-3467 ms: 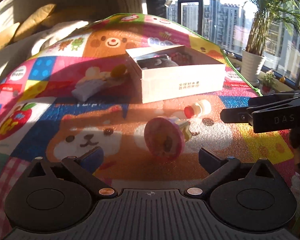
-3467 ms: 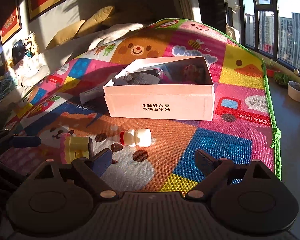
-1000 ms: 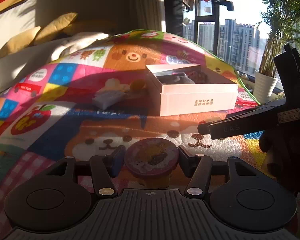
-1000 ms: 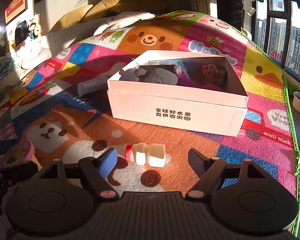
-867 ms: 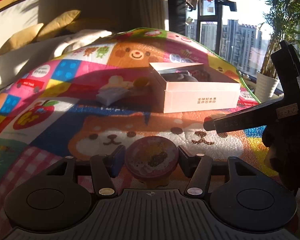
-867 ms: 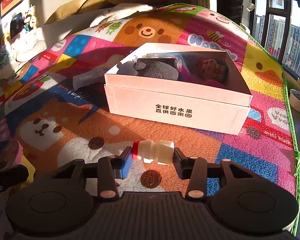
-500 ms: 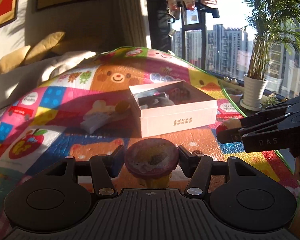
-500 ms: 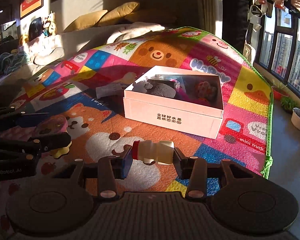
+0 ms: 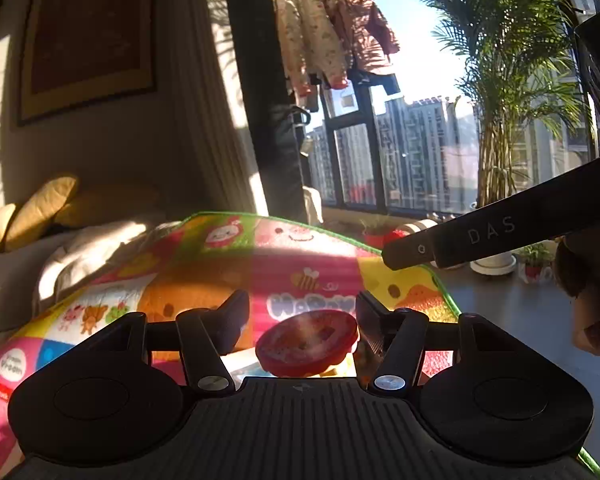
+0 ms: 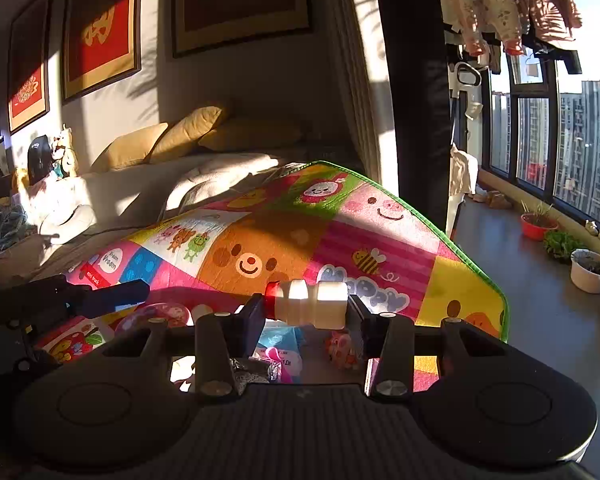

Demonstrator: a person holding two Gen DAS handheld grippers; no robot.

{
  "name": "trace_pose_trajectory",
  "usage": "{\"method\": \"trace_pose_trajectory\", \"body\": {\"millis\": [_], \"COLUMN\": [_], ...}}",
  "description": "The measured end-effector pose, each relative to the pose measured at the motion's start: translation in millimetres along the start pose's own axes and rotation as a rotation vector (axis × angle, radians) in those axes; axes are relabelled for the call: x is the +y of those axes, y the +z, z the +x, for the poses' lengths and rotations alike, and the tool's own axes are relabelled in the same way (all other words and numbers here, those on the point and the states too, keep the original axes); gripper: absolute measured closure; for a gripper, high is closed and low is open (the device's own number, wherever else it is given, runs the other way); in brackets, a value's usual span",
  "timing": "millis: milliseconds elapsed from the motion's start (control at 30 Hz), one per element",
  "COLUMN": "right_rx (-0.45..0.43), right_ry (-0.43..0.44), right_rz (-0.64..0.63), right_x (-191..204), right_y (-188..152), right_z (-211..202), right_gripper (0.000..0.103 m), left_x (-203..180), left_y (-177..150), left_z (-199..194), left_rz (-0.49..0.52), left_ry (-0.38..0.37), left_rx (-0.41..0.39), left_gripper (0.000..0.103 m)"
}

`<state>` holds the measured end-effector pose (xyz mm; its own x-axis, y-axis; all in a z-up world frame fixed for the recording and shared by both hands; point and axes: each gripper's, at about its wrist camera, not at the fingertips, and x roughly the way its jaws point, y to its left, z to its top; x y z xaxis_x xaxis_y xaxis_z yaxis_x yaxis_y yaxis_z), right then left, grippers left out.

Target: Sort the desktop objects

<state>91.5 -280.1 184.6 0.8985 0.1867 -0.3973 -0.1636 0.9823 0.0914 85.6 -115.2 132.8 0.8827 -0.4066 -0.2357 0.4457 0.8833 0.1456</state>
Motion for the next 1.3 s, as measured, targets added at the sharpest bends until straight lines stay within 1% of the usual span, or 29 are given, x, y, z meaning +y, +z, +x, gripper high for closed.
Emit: {"method": "trace_pose_trajectory", "body": {"millis": [33,67,100,167,233,300,333,400,467,567,667,767,800,833,900,967,1033,1067,1133,1167,1233,1300], "right_rx": [0.016,0.028,0.033,0.048,0.061,0.087,0.107,0.138,0.162,0.182,0.206,0.245,0.262,0.288,0.361,0.450,0.526,0.548,0.540,0.544,0.585,0.595], "right_ry": [-0.003,-0.021,-0.040,-0.048,-0.052,-0.077,-0.087,-0.086,-0.072,-0.051,-0.020,-0.002,0.006,0.020,0.032,0.011,-0.032,-0.079,-0.175,-0.200,-0.237,-0.249], "right_rz": [0.014,0.041,0.065,0.096,0.116,0.119,0.119,0.121,0.114,0.068,-0.018,-0.143,-0.184,-0.228,-0.274,-0.278,-0.301,-0.319,-0.377,-0.390,-0.390,-0.410], "right_x": [-4.2,-9.3,-14.4,-23.1,-30.8,-32.6,-31.7,-26.9,-14.5,13.8,51.7,98.8,113.1,128.5,148.8,167.4,182.9,189.7,200.4,202.5,201.6,202.8], "right_y": [5.4,7.8,8.0,3.2,-6.9,-12.9,-16.2,-19.1,-20.6,-21.4,-21.6,-21.0,-20.6,-19.4,-17.2,-19.6,-28.7,-35.9,-49.4,-55.2,-63.9,-70.1], "right_z": [17.7,34.7,44.8,55.4,59.9,67.0,72.0,79.8,86.1,95.1,105.4,125.9,135.9,149.1,180.3,217.1,246.8,259.6,277.8,285.4,298.6,304.8], "right_gripper": [0.055,0.047,0.046,0.046,0.043,0.041,0.041,0.041,0.038,0.034,0.032,0.031,0.035,0.044,0.051,0.054,0.061,0.062,0.063,0.063,0.063,0.066], "left_x": [4.4,10.2,15.1,31.5,48.0,65.0,77.5,94.9,108.7,123.4,134.3,147.1,151.4,154.9,159.3,163.4,167.7,169.8,173.4,174.4,176.6,177.1], "left_y": [-1.8,-5.1,-9.4,-27.6,-50.2,-71.8,-85.1,-108.1,-125.5,-144.2,-155.8,-166.5,-169.4,-170.8,-173.4,-175.7,-177.9,-179.3,-180.8,-181.2,-182.3,-182.3], "left_z": [9.8,15.8,16.7,9.1,0.7,-1.4,-1.8,-4.9,-8.4,-18.3,-24.1,-27.1,-27.8,-28.0,-29.6,-29.9,-28.2,-27.9,-28.2,-28.9,-30.0,-30.6], "left_rz": [-0.024,-0.051,-0.068,-0.079,-0.082,-0.115,-0.151,-0.214,-0.253,-0.292,-0.333,-0.401,-0.432,-0.455,-0.489,-0.521,-0.553,-0.570,-0.597,-0.606,-0.622,-0.627], "left_ry": [-0.007,-0.010,-0.008,0.007,0.068,0.115,0.138,0.170,0.197,0.249,0.290,0.290,0.279,0.267,0.249,0.236,0.228,0.226,0.228,0.234,0.243,0.243], "left_rx": [0.007,0.021,0.027,0.034,0.071,0.141,0.192,0.260,0.291,0.304,0.314,0.316,0.319,0.315,0.303,0.303,0.308,0.311,0.309,0.307,0.307,0.307], "left_gripper": [0.017,0.007,0.007,0.005,0.003,0.003,0.003,0.002,0.001,0.000,0.000,0.000,0.000,0.000,0.000,0.000,0.000,0.000,0.000,0.000,0.000,0.000]}}
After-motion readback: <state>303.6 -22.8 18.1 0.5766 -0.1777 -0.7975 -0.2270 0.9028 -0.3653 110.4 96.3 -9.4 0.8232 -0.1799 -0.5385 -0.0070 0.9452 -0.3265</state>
